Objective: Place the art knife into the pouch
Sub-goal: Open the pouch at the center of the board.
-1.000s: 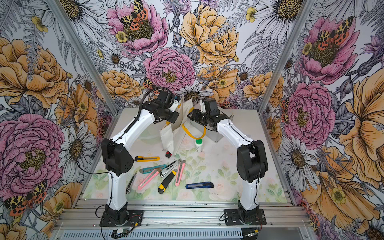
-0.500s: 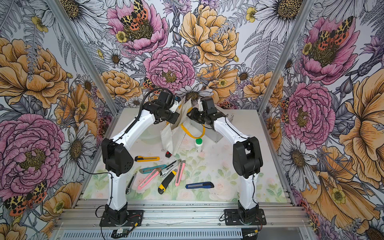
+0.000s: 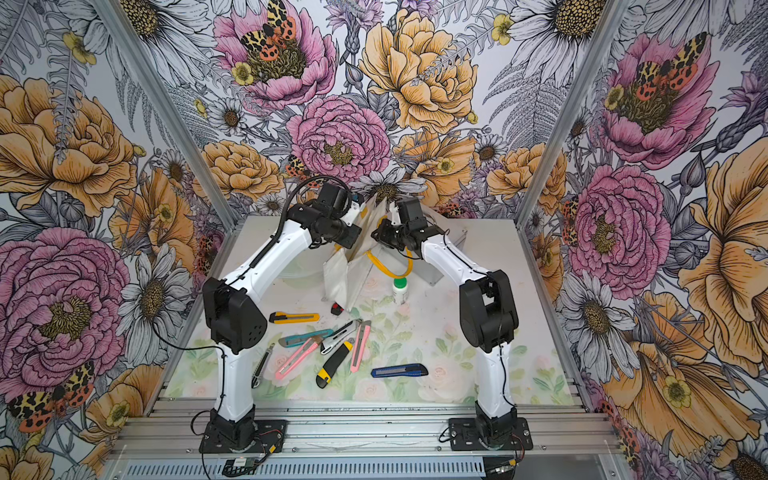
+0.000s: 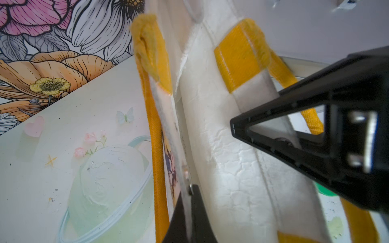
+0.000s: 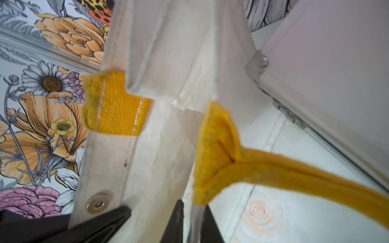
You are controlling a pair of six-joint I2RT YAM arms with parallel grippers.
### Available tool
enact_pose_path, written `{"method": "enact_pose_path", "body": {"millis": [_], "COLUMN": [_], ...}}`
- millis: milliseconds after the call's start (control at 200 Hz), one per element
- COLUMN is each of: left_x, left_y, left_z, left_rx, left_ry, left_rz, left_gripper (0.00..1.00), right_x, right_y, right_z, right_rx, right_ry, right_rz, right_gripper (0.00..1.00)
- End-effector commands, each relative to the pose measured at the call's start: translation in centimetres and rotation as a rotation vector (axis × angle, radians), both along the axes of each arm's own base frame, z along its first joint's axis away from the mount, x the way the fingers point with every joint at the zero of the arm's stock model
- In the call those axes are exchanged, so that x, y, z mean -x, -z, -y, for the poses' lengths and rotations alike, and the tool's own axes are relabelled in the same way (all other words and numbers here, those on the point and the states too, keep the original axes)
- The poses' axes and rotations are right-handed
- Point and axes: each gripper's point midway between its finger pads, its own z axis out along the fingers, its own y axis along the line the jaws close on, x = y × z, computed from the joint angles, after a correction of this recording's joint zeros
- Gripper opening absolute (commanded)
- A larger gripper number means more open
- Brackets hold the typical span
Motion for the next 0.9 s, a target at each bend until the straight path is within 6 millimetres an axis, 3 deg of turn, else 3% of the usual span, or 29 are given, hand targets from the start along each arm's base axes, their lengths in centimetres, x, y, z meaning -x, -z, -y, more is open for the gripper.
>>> {"method": "enact_pose_path", "body": {"millis": [0, 210, 455, 681, 801, 896], "left_x": [0.6, 0.2, 0.9, 1.3, 1.3, 1.0], "left_y": [-2.7, -4.2, -8.4, -10.7, -11.7, -12.4], "left_z": [0.2, -1.1, -1.7, -1.3, -1.3, -2.5], "left_rx": [0.021, -0.009, 0.075, 0.110, 0.051, -0.050], "left_ry": [0.003, -0.038, -0.024, 0.006, 0.009, -0.024], "left_rz": [0.055, 0.105, 0.167, 0.214, 0.267, 0.326], "left_gripper": [0.00, 0.00, 0.00, 0.00, 0.00, 0.00], "right_x": [-0.5, -0.5, 0.8, 2.2, 3.0, 3.9], "right_y": [-1.2, -5.9, -13.3, -16.6, -17.9, -19.0], "right_z": [-0.4, 0.9, 2.6, 4.5, 7.1, 10.5], "right_rx": [0.009, 0.032, 0.002, 0.042, 0.164, 0.332], "right_ry": [-0.010, 0.007, 0.015, 0.035, 0.084, 0.162], "right_rz": [0.052, 0.168, 0.310, 0.390, 0.445, 0.490], "right_gripper": [0.00, 0.00, 0.00, 0.00, 0.00, 0.00]}}
